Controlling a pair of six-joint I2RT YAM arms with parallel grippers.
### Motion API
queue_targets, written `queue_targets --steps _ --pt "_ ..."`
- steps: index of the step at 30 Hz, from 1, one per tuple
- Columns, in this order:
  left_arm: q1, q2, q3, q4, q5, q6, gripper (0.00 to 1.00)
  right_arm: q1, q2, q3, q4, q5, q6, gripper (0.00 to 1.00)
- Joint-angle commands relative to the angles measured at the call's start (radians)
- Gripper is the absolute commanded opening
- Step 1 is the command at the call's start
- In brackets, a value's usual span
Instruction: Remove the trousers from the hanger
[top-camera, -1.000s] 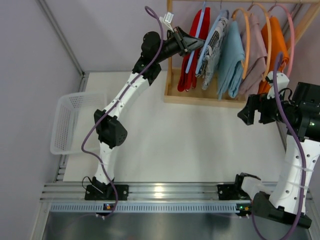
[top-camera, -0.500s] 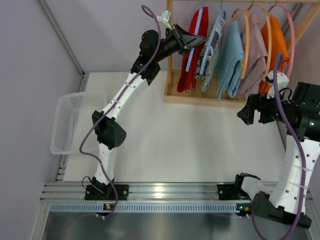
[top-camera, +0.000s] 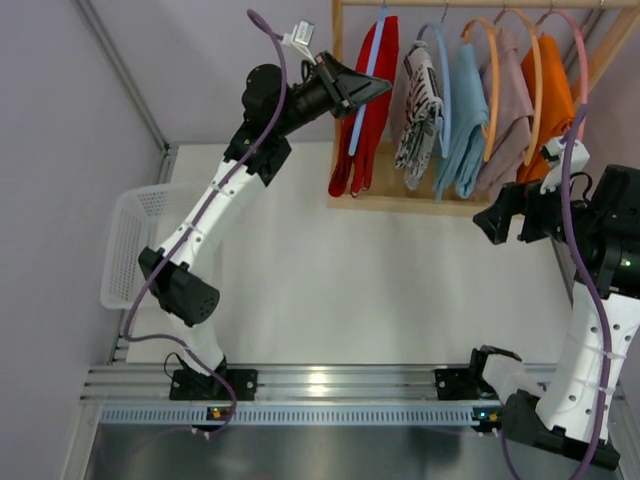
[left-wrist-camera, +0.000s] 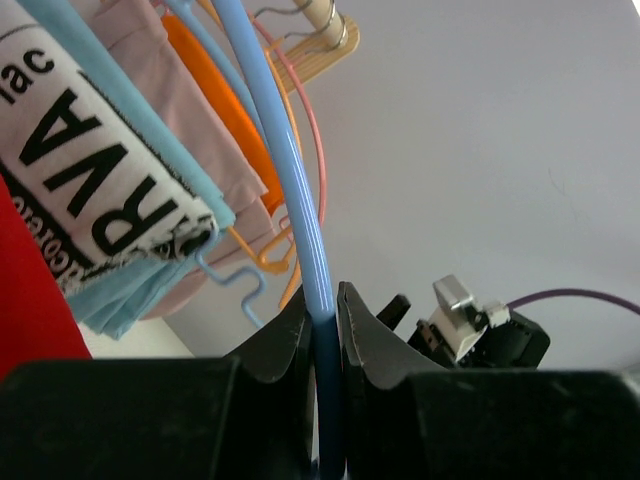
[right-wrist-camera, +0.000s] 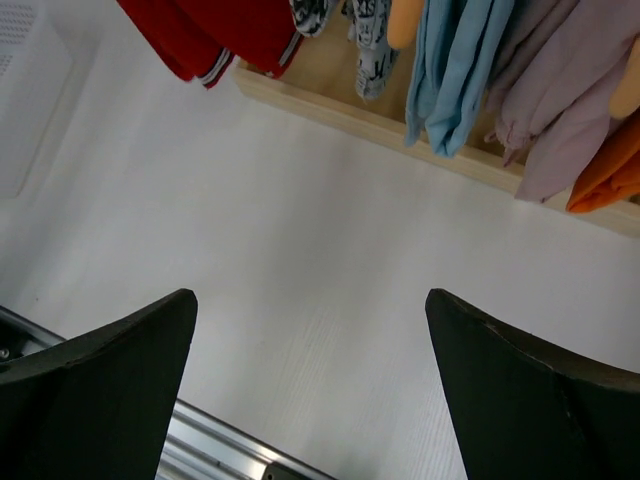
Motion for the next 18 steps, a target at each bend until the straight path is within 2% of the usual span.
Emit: queue_targets --steps 1,6,7,10,14,18 --pt "0.005 -0.240 -0.093 0.365 0.017 0.091 0.00 0.004 -0.011 0.067 0.145 -0.063 0.079 0.99" --pt "0.004 -0.401 -0.323 0.348 0.024 0.129 0.00 0.004 0.006 0.095 0.256 -0.159 0.209 0.99" --pt "0.004 -0.421 -0.350 0.348 0.040 0.155 0.00 0.003 0.003 0.101 0.324 -0.165 0.305 0.99" --pt "0.004 -0.509 -0.451 0.305 0.038 0.217 0.00 0.003 0.000 0.128 0.433 -0.188 0.465 0.99" --pt "0.004 -0.615 -0.575 0.247 0.029 0.277 0.00 0.009 0.020 0.130 0.664 -0.222 0.698 0.99" --pt "0.004 -0.719 -0.786 0.245 -0.028 0.300 0.00 0.049 0.041 0.086 0.847 -0.210 0.911 0.99"
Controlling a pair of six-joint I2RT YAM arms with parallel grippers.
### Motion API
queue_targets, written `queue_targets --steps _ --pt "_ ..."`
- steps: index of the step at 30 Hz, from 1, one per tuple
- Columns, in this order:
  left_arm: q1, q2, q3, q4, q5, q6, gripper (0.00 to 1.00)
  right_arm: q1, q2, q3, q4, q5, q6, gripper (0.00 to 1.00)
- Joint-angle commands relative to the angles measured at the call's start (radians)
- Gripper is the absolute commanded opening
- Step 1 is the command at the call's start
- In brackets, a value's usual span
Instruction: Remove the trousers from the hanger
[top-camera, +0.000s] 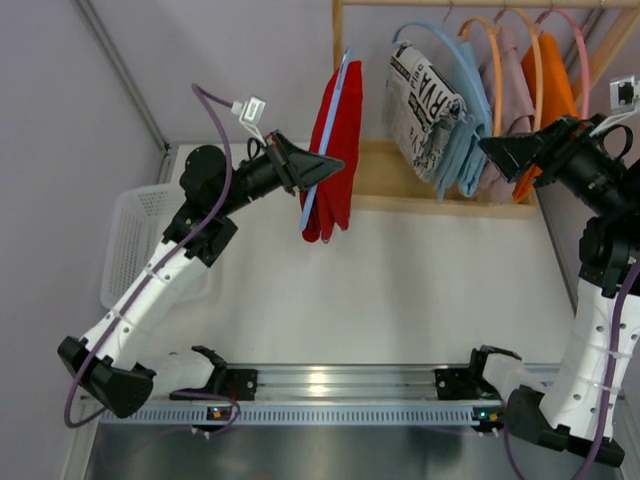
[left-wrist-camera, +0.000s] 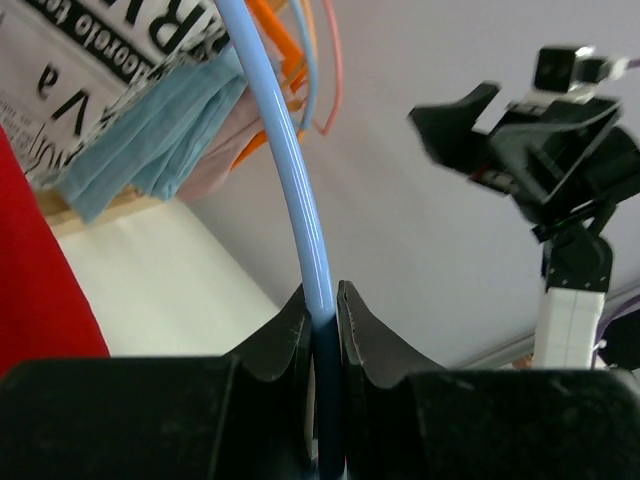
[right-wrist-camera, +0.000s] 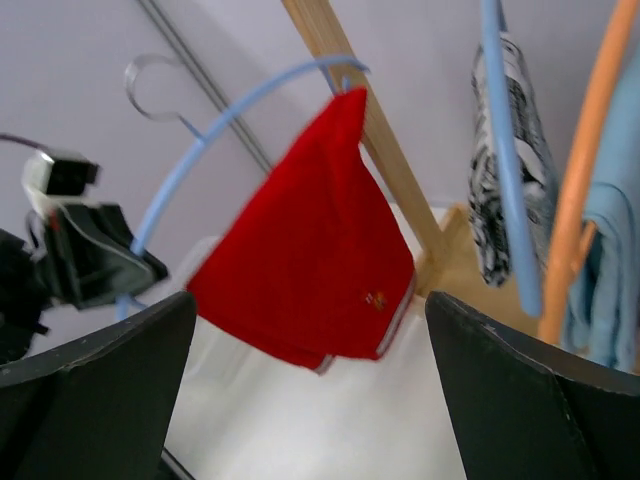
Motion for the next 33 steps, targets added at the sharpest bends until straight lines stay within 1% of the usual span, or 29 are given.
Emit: queue_targets --steps 1,4,6,8,10,11,13,14,16,17,18,19,21,22,24,25,28,30,33 --pt "-0.001 -0.138 -0.092 0.205 -0.064 0.137 0.00 0.053 0.026 -0.011 0.278 -0.011 0.300 0.99" --pt "0.000 -0.186 -0.179 0.194 -0.123 0.117 0.00 0.112 0.043 -0.029 0.298 0.029 0.337 0.99" --pt "-0.001 -0.226 -0.236 0.187 -0.161 0.096 0.00 0.165 0.063 -0.031 0.264 0.072 0.306 0.99" --pt "-0.001 -0.262 -0.270 0.185 -0.184 0.074 0.00 0.214 0.092 -0.034 0.243 0.072 0.296 0.99" --pt "0.000 -0.281 -0.299 0.174 -0.202 0.089 0.00 0.251 0.115 -0.037 0.233 0.094 0.270 0.98" --pt "0.002 -0.290 -0.300 0.168 -0.206 0.093 0.00 0.305 0.124 -0.039 0.235 0.098 0.263 0.98" --pt "0.022 -0.284 -0.293 0.165 -0.201 0.086 0.00 0.349 0.161 -0.037 0.243 0.110 0.253 0.98" --pt "0.029 -0.279 -0.276 0.164 -0.201 0.085 0.00 0.398 0.178 -0.030 0.244 0.115 0.244 0.98" --pt "0.043 -0.263 -0.255 0.162 -0.196 0.077 0.00 0.454 0.239 0.024 0.235 0.127 0.202 0.97" --pt "0.049 -0.259 -0.226 0.153 -0.186 0.079 0.00 0.509 0.265 0.052 0.215 0.132 0.188 0.97" --pt "0.059 -0.250 -0.209 0.139 -0.187 0.086 0.00 0.535 0.290 0.116 0.209 0.141 0.167 0.97" --pt "0.063 -0.250 -0.193 0.116 -0.187 0.094 0.00 0.588 0.335 0.144 0.209 0.147 0.164 0.97" --pt "0.077 -0.247 -0.166 0.112 -0.187 0.103 0.00 0.642 0.380 0.211 0.232 0.166 0.165 0.97" --pt "0.082 -0.244 -0.161 0.112 -0.187 0.096 0.00 0.694 0.423 0.223 0.246 0.169 0.176 0.97" --pt "0.103 -0.243 -0.152 0.110 -0.187 0.083 0.00 0.741 0.460 0.236 0.295 0.173 0.223 0.97" --pt "0.109 -0.244 -0.150 0.112 -0.187 0.080 0.00 0.783 0.496 0.236 0.302 0.175 0.237 0.97" --pt "0.131 -0.255 -0.149 0.110 -0.173 0.082 0.00 0.856 0.556 0.231 0.316 0.179 0.283 0.97" --pt "0.137 -0.272 -0.147 0.096 -0.163 0.092 0.00 0.876 0.575 0.210 0.344 0.181 0.340 0.98" --pt "0.141 -0.292 -0.147 0.073 -0.150 0.100 0.00 0.903 0.609 0.207 0.396 0.190 0.381 0.98"
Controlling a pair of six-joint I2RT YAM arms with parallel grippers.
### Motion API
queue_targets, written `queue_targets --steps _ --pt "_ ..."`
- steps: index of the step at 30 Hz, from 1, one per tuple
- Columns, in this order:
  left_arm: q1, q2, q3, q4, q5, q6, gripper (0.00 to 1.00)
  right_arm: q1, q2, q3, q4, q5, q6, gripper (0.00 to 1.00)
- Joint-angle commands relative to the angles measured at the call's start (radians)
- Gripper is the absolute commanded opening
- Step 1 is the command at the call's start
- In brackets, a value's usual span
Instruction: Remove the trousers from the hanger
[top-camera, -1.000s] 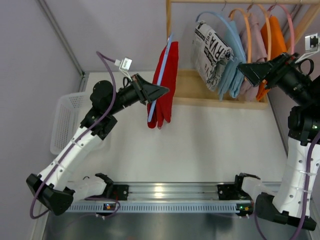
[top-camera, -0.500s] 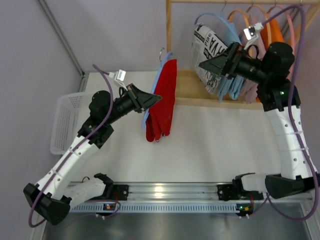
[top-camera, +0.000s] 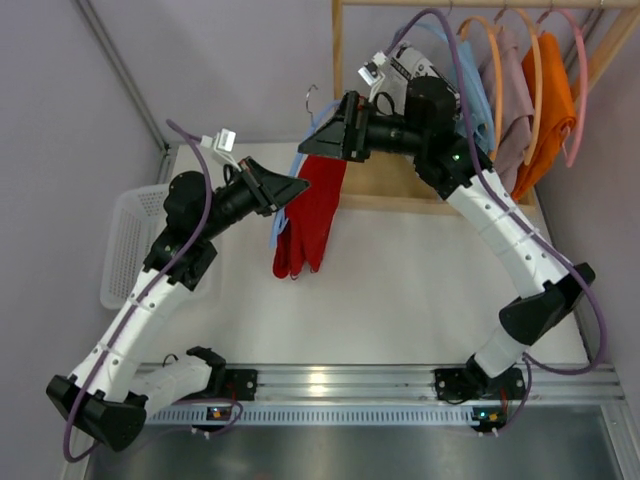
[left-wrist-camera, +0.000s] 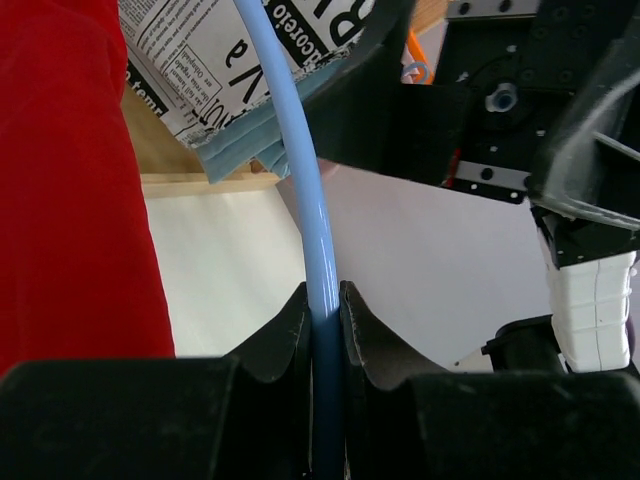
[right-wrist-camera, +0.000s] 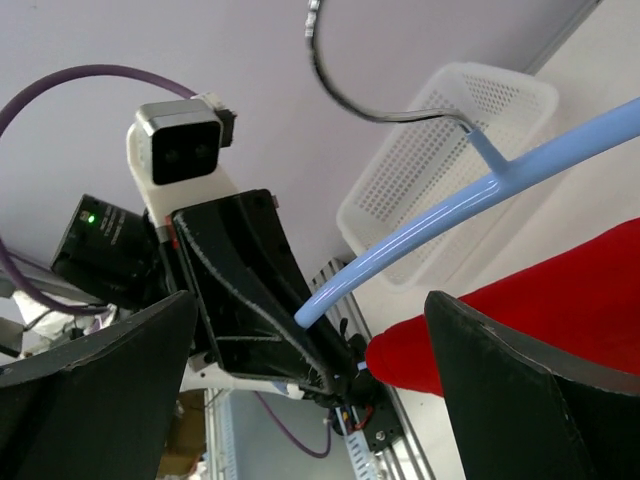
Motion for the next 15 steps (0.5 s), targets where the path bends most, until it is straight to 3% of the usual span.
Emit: queue_targets --steps 1,6,11,15 --pt "0.022 -0.087 0.097 0.228 -0.030 0.057 0.00 0.037 0.023 0.008 0.133 0.027 0.085 0.98" --pt "0.022 -0.133 0.104 0.207 -0.001 0.067 0.00 0.080 0.059 0.027 0.169 0.030 0.103 0.99" --pt "0.022 -0.208 0.137 0.011 -0.004 0.147 0.00 0.126 0.045 0.015 0.186 0.041 0.083 0.99" --pt "0.043 -0.253 0.114 -0.019 -0.013 0.153 0.00 0.146 0.068 0.035 0.203 0.053 0.071 1.00"
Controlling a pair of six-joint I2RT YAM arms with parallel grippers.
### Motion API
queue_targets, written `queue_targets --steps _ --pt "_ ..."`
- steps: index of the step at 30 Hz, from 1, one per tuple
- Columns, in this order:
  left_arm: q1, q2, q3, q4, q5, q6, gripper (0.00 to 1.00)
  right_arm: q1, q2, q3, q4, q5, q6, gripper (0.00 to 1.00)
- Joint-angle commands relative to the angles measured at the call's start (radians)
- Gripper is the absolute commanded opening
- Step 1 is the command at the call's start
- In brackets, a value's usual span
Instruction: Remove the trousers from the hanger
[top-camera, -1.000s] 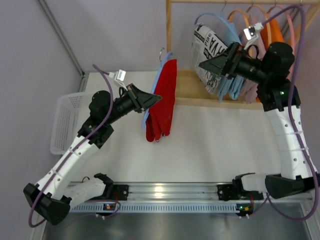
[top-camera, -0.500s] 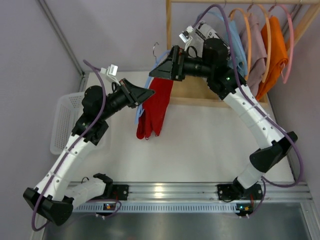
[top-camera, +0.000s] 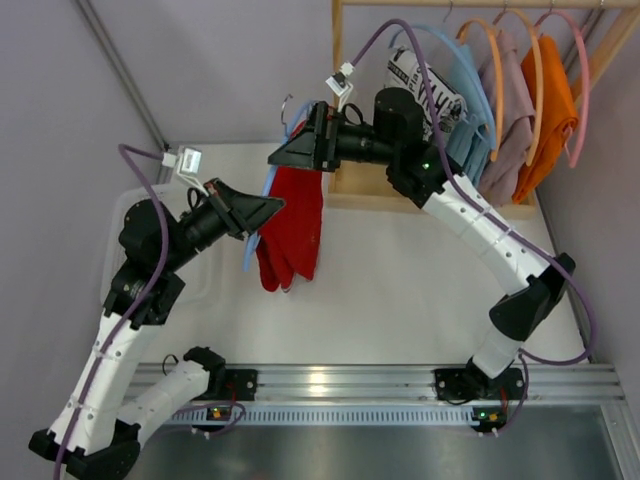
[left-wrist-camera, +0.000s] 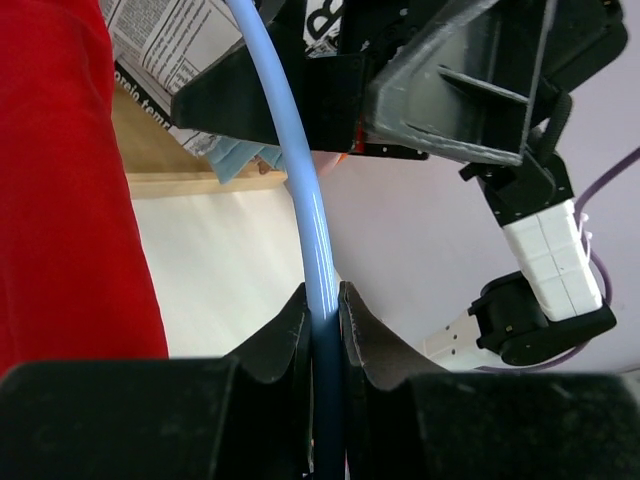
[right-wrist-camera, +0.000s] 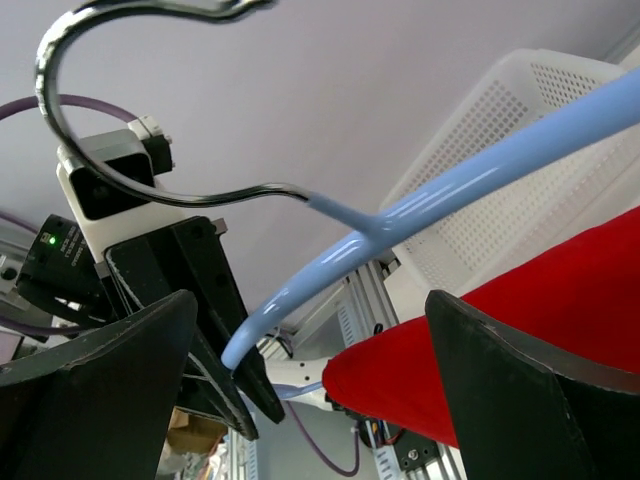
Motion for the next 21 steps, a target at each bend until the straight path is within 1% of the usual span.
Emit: queue_targets --steps 1,7,10,11,13,14,16,17,20,21 --pt "0.027 -0.073 0.081 0.182 -0.021 0.065 0.00 0.034 0.009 0.047 0.089 0.018 -0.006 0.99" --pt "0.055 -0.105 0.037 0.192 -0.046 0.054 0.00 0.083 0.114 0.192 0.111 0.018 0.000 1.00" --pt "0.069 -0.116 0.017 0.202 -0.075 0.043 0.00 0.094 0.148 0.208 0.141 0.015 0.016 0.91" --pt "0.079 -0.119 -0.003 0.206 -0.086 0.037 0.00 0.100 0.153 0.209 0.149 0.017 0.020 0.85" --pt "0.092 -0.125 -0.028 0.244 -0.090 0.017 0.00 0.112 0.170 0.209 0.169 0.006 0.021 0.77" --pt "0.096 -0.128 -0.051 0.255 -0.089 0.011 0.00 0.116 0.174 0.217 0.177 0.006 0.021 0.72" --pt "0.098 -0.130 -0.081 0.306 -0.074 -0.009 0.00 0.120 0.196 0.231 0.175 0.011 0.023 0.65" --pt "0.096 -0.131 -0.089 0.311 -0.074 -0.014 0.00 0.120 0.202 0.247 0.177 0.017 0.017 0.59" --pt "0.098 -0.139 -0.123 0.330 -0.064 -0.020 0.00 0.119 0.223 0.264 0.189 0.012 0.020 0.49" --pt "0.096 -0.142 -0.129 0.335 -0.058 -0.024 0.00 0.119 0.234 0.268 0.191 0.009 0.020 0.49"
